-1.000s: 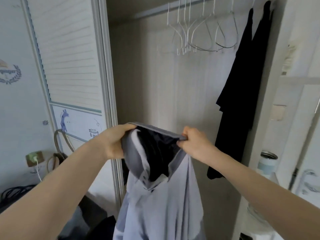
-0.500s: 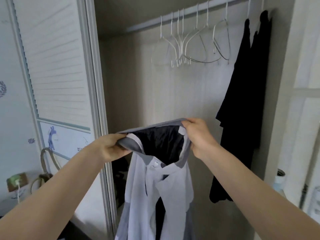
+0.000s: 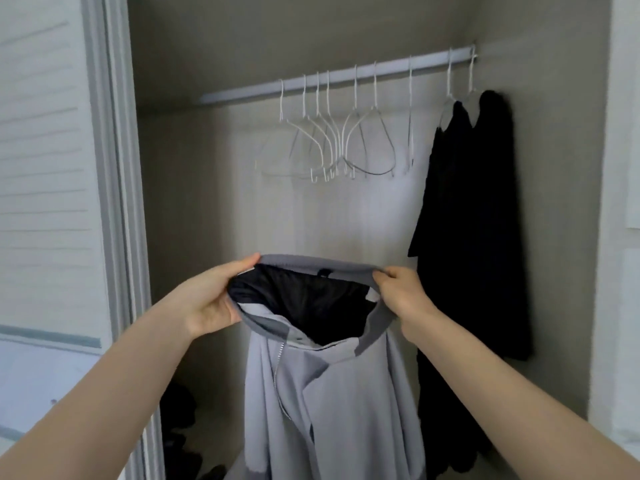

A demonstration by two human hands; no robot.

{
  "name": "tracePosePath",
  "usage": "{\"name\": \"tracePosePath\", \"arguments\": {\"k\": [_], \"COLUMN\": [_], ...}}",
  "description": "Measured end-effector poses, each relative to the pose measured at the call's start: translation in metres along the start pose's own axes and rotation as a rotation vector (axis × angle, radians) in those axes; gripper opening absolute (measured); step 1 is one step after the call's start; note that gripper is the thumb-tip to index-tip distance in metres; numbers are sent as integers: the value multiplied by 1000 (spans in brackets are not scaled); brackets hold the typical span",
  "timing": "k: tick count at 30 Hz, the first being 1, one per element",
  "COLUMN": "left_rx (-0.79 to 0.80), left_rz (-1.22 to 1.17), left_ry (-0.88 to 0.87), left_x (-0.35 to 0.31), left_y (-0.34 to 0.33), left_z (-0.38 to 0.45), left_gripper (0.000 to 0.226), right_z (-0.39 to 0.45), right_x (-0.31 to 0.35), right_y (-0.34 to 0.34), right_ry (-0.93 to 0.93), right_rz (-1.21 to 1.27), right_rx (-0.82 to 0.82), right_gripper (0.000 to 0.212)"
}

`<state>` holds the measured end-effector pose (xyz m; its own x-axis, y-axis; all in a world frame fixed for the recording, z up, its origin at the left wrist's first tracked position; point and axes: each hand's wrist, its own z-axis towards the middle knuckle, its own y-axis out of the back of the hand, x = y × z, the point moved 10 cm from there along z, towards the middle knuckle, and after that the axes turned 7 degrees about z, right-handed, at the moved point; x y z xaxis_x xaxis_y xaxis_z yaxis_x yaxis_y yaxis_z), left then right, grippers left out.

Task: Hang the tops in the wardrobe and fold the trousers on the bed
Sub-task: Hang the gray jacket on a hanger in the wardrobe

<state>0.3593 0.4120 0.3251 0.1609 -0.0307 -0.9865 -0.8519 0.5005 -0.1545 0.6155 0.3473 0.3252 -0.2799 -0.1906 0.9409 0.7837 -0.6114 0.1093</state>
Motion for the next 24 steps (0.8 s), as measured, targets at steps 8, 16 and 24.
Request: {"name": "tracePosePath", "arguments": {"k": [8,16,24], "left_rx": [-287,-303,-301], "left_rz": [117,419,373], "left_ry": [-261,-412,-393], "left_x": [-60,-82,-89], "left_y": [3,-9,7], "left_z": [52,99,131], "left_gripper": [16,30,38], "right_z": [12,56,110], "right_x": [28,117,189], "right_y": [-7,63,71], "right_ry": [-23,113,94], "right_rz": [-117,273,23], "right_rx": [107,-288,-339], "right_gripper": [18,33,59]}}
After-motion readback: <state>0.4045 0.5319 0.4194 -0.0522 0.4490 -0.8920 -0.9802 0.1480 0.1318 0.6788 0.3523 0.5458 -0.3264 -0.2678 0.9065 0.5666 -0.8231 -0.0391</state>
